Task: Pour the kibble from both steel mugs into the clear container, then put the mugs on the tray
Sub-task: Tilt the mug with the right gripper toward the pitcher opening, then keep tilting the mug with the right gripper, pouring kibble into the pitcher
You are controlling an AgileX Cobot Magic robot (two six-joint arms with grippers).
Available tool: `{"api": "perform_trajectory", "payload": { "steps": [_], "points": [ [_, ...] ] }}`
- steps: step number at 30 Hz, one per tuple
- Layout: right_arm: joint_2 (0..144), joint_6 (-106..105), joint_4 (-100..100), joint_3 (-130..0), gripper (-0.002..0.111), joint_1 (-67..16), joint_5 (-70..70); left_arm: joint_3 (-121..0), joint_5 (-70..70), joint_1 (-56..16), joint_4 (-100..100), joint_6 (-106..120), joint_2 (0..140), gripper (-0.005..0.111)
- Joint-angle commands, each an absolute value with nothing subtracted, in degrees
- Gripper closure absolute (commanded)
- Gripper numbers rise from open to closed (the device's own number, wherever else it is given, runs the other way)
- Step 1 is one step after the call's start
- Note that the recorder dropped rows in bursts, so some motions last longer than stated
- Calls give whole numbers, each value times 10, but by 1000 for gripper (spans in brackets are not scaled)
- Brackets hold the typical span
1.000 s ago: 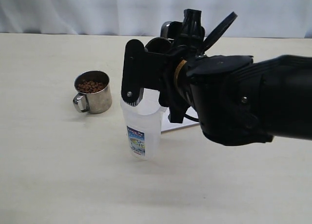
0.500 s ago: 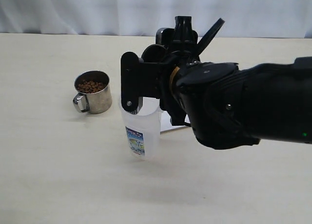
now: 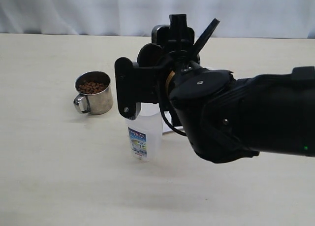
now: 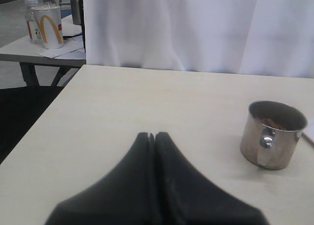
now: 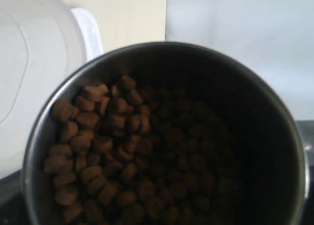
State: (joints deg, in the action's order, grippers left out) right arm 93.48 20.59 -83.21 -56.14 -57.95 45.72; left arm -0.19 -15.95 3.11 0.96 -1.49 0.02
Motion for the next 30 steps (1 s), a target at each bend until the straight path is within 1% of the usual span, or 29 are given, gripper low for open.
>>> {"api": "perform_trajectory", "payload": {
  "steps": [1, 12, 15, 19, 30],
  "points": [
    [932, 202, -862, -563, 104, -581, 488, 0, -158, 26, 8, -18, 0, 107],
    [932, 202, -864, -563, 104, -582, 495, 0, -158, 26, 8, -18, 0, 107],
    [932, 202, -865, -563, 104, -600, 502, 0, -158, 26, 8, -18, 0, 107],
    [932, 202, -867, -563, 104, -602, 506, 0, -158, 26, 8, -18, 0, 107],
    [932, 202, -915, -563, 104, -602, 507, 0, -159, 26, 8, -18, 0, 107]
  ]
}}
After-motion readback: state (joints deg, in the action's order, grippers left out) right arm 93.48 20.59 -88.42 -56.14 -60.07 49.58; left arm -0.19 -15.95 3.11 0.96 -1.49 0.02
